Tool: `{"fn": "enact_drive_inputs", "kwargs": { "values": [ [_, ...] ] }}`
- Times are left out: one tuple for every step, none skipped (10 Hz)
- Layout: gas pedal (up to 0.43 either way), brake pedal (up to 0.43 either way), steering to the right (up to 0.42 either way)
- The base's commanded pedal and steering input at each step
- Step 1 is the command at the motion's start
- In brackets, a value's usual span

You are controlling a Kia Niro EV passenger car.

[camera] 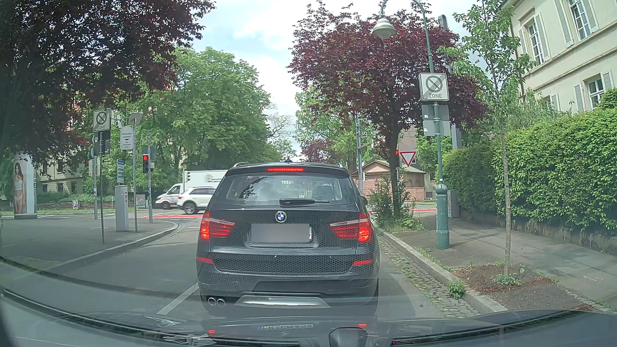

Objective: Follow the waypoints while adhering to traffic rules and regulations

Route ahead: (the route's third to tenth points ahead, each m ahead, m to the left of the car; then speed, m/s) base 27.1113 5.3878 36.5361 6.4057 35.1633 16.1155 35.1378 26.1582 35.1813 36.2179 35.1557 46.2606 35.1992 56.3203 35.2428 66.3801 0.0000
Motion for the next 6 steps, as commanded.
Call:
{"fn": "enact_drive_inputs", "kwargs": {
  "values": [
    [0.000, 0.274, 0.002],
    [0.000, 0.274, 0.002],
    [0.000, 0.274, 0.002],
    [0.000, 0.274, 0.002],
    [0.000, 0.274, 0.002],
    [0.000, 0.274, 0.002]
  ]
}}
